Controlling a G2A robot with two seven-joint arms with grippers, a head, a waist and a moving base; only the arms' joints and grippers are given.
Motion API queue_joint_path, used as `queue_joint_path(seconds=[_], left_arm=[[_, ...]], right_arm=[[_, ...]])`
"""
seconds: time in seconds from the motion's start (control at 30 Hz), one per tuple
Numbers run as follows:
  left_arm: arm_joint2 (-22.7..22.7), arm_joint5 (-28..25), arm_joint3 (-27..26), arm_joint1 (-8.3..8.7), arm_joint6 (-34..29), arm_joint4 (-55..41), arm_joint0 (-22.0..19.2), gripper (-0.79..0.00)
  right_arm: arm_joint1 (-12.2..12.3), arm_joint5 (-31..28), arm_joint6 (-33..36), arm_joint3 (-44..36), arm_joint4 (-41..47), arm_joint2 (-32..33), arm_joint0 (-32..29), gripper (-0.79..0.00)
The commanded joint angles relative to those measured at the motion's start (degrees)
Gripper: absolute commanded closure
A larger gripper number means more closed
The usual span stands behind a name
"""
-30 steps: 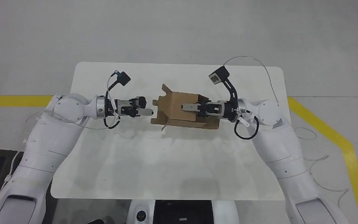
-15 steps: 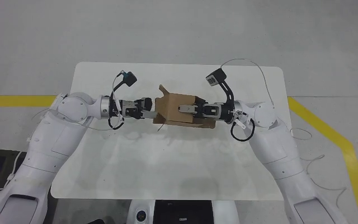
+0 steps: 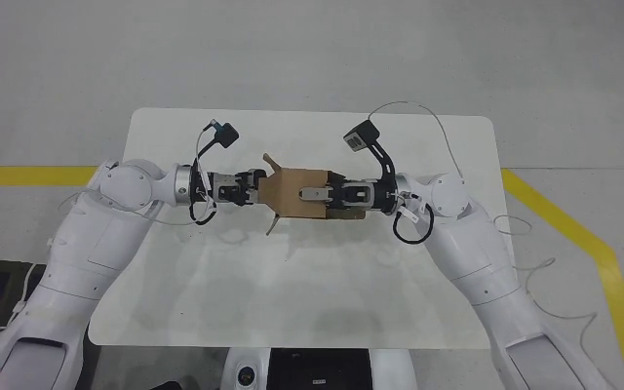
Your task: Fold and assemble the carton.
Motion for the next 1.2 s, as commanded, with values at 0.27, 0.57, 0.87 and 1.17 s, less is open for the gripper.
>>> queue_joint_path(seconds=[0.27,0.57,0.87,1.17], left_arm=[[-0.14,0.15,0.14,-0.11,-0.03,-0.34,-0.15,-0.785],[-0.29,-0.12,0.57,-0.21,-0.15,-0.84,-0.33,-0.785],[-1.07,-0.75,1.99,0.03,-0.22,0.51,0.32,-0.785],[-1.54,-1.97,-0.97,0.50,-1.84,1.39,2.54,-0.785]], right_arm=[[-0.49,-0.60,0.07,1.29,0.88,-1.46,0.98,0.000],[-0.55,-1.52,-1.17,2.35,0.35,-1.11,1.54,0.000],[-0.25,-2.61,-5.69,1.89,-1.92,0.77,1.13,0.000],[-0.08,-2.30,-10.73,0.60,-4.87,1.79,0.36,0.000]])
